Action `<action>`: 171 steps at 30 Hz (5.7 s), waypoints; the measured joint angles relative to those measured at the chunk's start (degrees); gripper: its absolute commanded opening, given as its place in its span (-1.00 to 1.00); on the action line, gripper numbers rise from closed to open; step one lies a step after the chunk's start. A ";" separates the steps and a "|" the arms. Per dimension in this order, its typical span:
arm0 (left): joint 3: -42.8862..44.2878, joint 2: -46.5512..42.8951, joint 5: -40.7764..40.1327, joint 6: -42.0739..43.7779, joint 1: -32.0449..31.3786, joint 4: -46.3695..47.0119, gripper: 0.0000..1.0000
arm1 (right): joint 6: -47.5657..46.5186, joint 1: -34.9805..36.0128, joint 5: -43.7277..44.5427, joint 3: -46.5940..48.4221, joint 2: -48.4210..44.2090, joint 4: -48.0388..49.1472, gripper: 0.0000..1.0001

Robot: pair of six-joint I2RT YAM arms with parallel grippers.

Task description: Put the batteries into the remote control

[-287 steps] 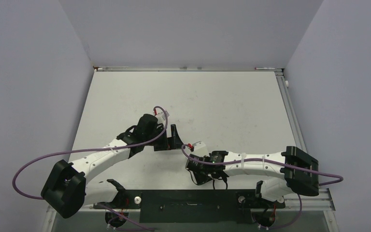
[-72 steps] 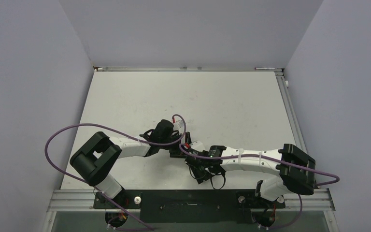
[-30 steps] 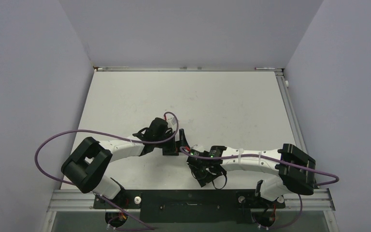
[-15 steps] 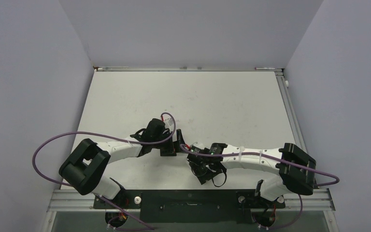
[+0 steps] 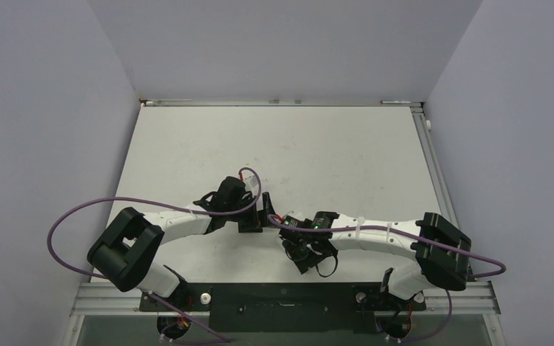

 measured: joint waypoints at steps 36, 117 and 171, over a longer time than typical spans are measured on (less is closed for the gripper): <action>-0.74 -0.83 0.52 0.02 0.52 0.02 0.83 | -3.08 -1.07 -0.48 2.29 4.07 0.37 -0.51; 0.13 5.16 4.28 0.68 -2.93 2.51 -0.04 | -6.95 -4.09 -3.74 1.36 1.51 3.08 -0.49; -19.02 -27.76 28.96 -29.44 -2.91 15.21 -1.00 | -25.18 13.44 1.79 10.16 -8.74 9.16 -0.09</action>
